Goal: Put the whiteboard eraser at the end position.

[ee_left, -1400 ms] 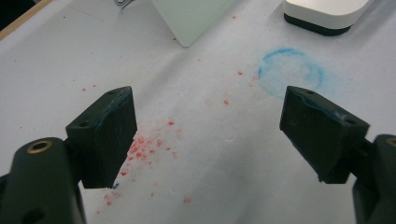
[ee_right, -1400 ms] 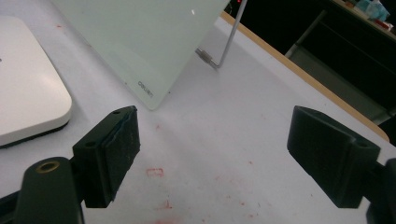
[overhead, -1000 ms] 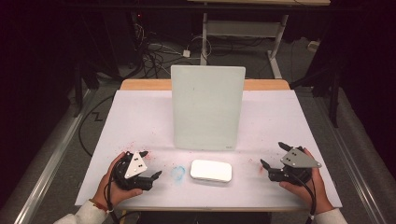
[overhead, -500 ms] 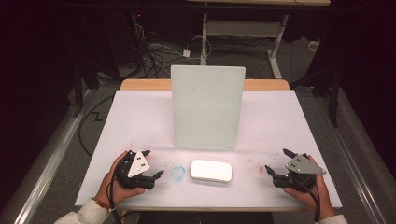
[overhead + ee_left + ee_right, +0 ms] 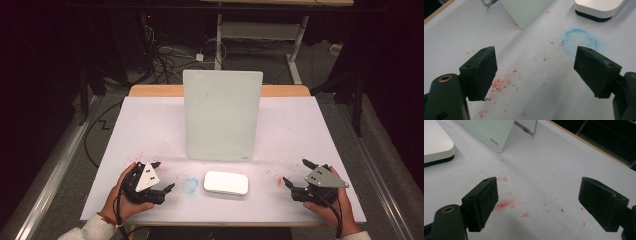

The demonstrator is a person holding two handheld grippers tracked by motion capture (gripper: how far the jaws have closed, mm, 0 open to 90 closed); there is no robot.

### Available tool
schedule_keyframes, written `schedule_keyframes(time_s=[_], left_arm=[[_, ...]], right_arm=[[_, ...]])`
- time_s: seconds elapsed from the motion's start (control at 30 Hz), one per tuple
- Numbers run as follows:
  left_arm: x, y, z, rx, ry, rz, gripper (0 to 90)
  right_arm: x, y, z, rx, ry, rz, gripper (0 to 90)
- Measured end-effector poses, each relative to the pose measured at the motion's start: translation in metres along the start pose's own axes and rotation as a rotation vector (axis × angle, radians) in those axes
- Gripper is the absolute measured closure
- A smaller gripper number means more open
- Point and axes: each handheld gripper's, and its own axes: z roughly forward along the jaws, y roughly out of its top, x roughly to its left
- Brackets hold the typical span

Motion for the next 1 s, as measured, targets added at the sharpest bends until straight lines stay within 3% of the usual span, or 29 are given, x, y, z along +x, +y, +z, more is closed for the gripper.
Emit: schedule_keyframes(time_s=[0.47,0.67,0.77,0.93,1.0], left_arm=[[0.004,0.000,0.002,0.002,0.002,-0.013,18.3],[0.010,-0.001,0.008,0.002,-0.004,-0.031,18.4],[0.015,-0.002,0.009,0.004,-0.012,-0.060,18.4],[0.019,-0.006,0.003,-0.024,-0.011,-0.104,18.4],[0.020,-0.007,0.002,-0.026,0.009,-0.096,18.4]], right_arm=[[-0.001,0.002,0.000,-0.008,-0.009,-0.002,16.8],[-0.005,-0.002,0.003,0.006,-0.013,0.031,16.9],[-0.007,-0.001,0.004,0.009,-0.017,0.043,16.8],[-0.010,0.003,0.006,-0.014,-0.027,0.085,16.5],[-0.012,0.005,0.008,-0.008,-0.035,0.085,16.5]])
